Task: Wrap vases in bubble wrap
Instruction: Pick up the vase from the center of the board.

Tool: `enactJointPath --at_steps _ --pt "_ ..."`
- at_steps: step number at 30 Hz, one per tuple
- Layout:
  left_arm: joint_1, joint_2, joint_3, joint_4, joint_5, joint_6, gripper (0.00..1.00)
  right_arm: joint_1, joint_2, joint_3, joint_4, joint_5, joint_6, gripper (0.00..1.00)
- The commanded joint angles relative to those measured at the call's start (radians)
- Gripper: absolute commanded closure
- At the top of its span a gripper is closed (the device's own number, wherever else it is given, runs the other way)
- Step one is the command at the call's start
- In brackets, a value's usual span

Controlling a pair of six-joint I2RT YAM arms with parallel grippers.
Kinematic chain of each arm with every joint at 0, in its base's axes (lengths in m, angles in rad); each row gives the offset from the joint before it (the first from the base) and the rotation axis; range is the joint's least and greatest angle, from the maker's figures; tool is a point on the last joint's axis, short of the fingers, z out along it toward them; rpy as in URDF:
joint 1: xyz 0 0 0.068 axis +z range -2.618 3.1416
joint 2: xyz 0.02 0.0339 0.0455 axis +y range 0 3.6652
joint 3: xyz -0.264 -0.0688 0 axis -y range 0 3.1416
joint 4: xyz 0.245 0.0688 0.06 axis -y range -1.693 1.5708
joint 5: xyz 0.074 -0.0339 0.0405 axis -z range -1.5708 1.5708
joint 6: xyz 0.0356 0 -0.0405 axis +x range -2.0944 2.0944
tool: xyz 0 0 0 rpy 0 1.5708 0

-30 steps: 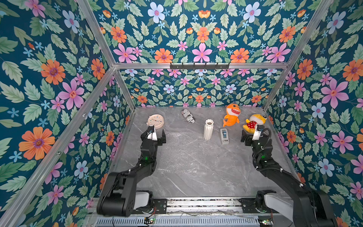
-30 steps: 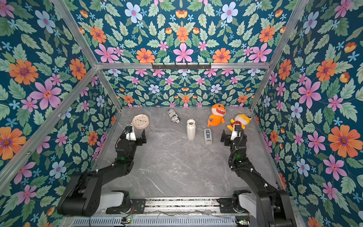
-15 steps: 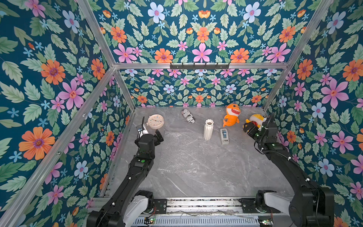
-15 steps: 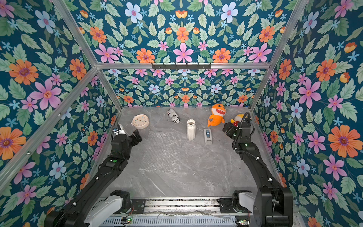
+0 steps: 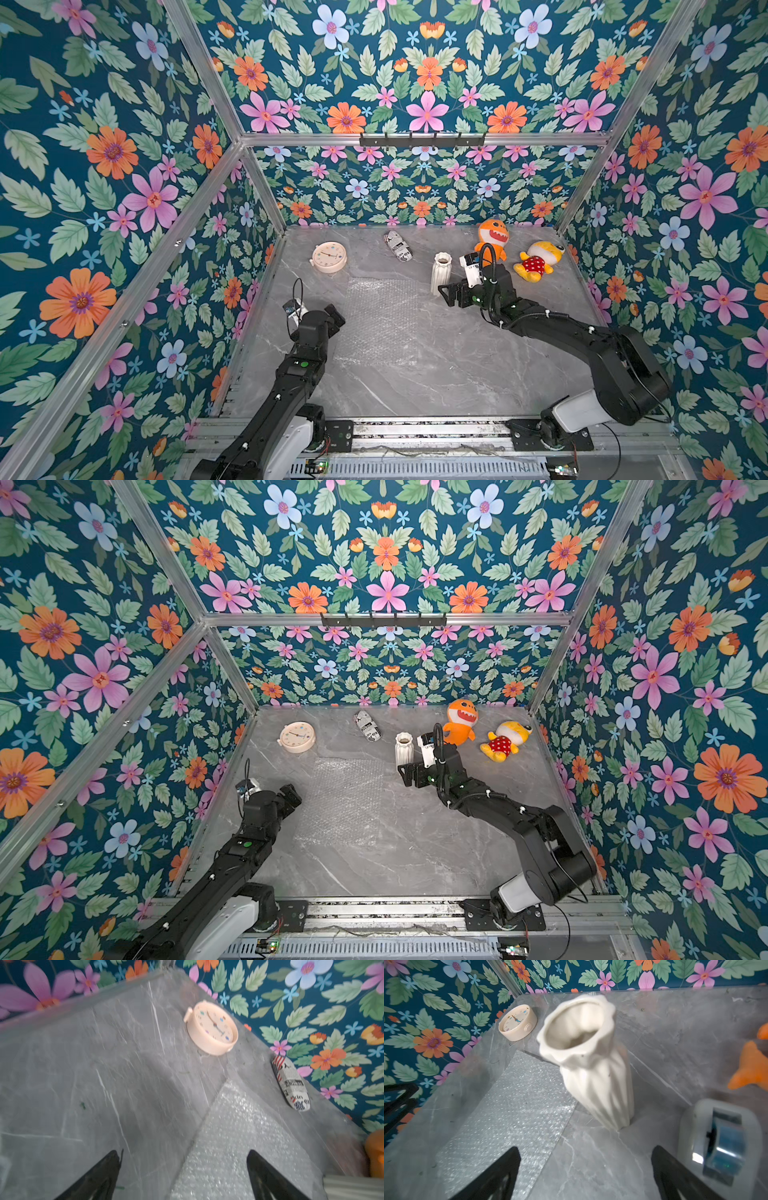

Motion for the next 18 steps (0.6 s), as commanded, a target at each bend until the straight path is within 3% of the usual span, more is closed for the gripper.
enactJointPath --at_steps 1,4,12,18 --pt "-0.001 0.040 -0.018 0.117 0.098 -0.069 0.04 0.005 0.071 0.042 0.077 0.034 -0.065 0.09" --pt "0.000 0.077 -0.001 0.099 0.094 -0.060 0.04 0.005 0.153 0.075 0.103 0.010 -0.078 0.18" --pt "-0.001 0.084 0.027 0.007 0.043 -0.035 0.03 0.006 0.262 0.112 0.243 0.040 -0.047 0.17" --pt "0.000 0.055 0.021 -0.007 0.017 -0.036 0.02 0.017 0.312 0.109 0.366 0.104 -0.033 0.22"
